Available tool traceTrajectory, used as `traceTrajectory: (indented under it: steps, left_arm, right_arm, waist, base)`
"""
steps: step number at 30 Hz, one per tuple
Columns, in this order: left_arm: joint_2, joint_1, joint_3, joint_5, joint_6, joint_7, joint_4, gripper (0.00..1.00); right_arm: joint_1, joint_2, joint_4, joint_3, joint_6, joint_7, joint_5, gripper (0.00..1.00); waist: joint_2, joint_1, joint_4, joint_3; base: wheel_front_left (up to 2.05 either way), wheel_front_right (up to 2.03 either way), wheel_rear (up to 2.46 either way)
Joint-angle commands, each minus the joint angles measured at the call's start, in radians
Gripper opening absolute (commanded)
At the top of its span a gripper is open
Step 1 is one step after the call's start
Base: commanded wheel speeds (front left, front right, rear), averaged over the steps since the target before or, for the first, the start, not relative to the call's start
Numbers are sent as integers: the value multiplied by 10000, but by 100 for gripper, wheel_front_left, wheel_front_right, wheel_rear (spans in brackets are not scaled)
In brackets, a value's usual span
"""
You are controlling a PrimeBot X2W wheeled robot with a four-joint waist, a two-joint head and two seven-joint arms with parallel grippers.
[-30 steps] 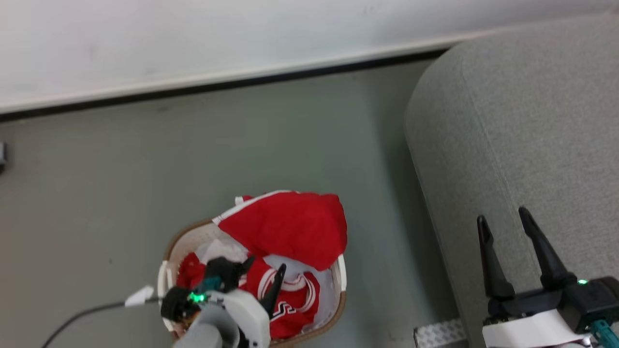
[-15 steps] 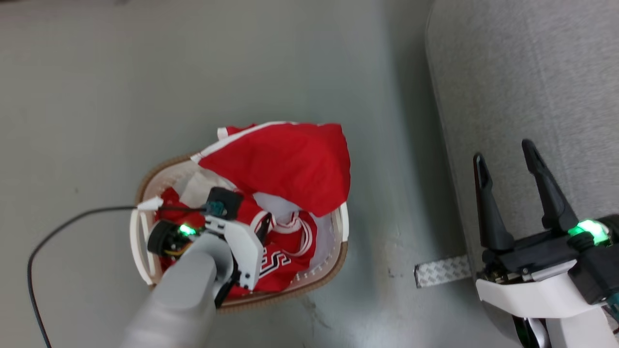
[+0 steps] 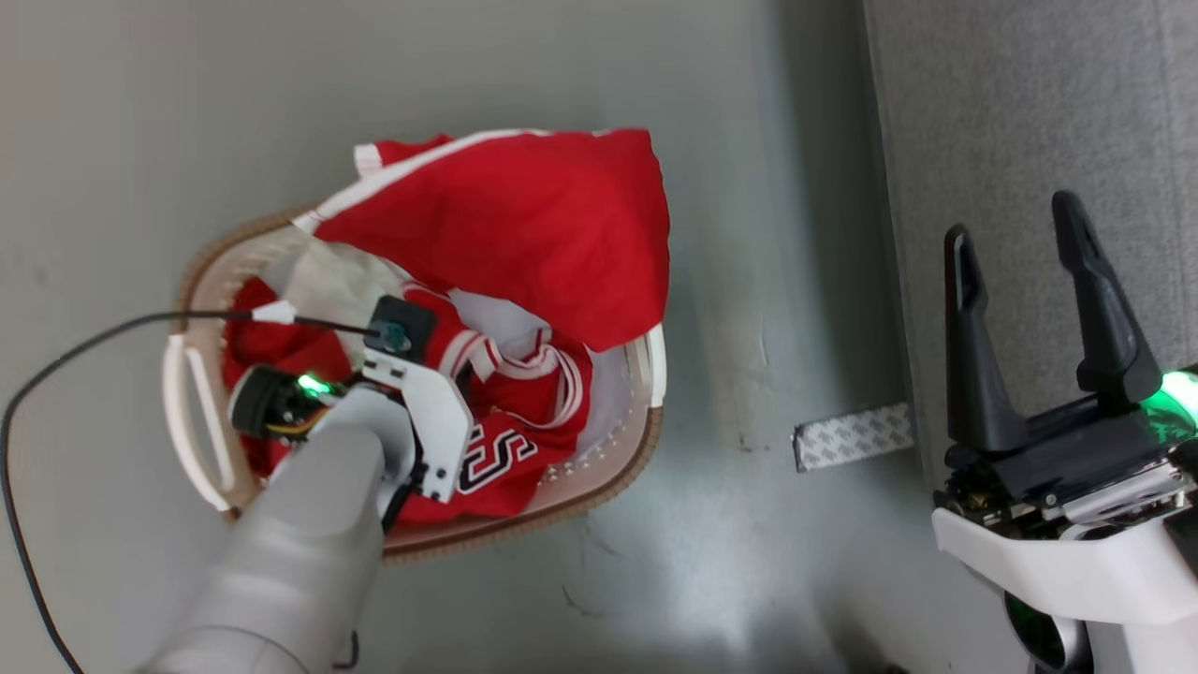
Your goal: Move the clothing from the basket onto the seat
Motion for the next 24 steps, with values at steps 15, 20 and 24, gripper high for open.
traceTrajectory:
  steps: [15, 20, 24]
  left_arm:
    - [577, -619, -686, 472, 123, -230, 188, 0]
    - [328, -92, -468, 5, 32, -960, 193, 0]
    - [92, 595, -322, -313, -76, -1467, 206, 0]
  right_arm:
    - [-342, -21, -181, -176, -21, 5, 527, 100]
    - [-316, -24, 210, -94, -22, 5, 466, 100]
    - [-7, -22, 613, -187, -21, 7, 400, 100]
  waist:
    - [0, -2, -358, 1043]
    - [0, -2, -75, 142]
    - [0, -2, 288, -1044]
  base:
    - [0, 0, 0]
    - [0, 0, 0]
    - [0, 0, 0]
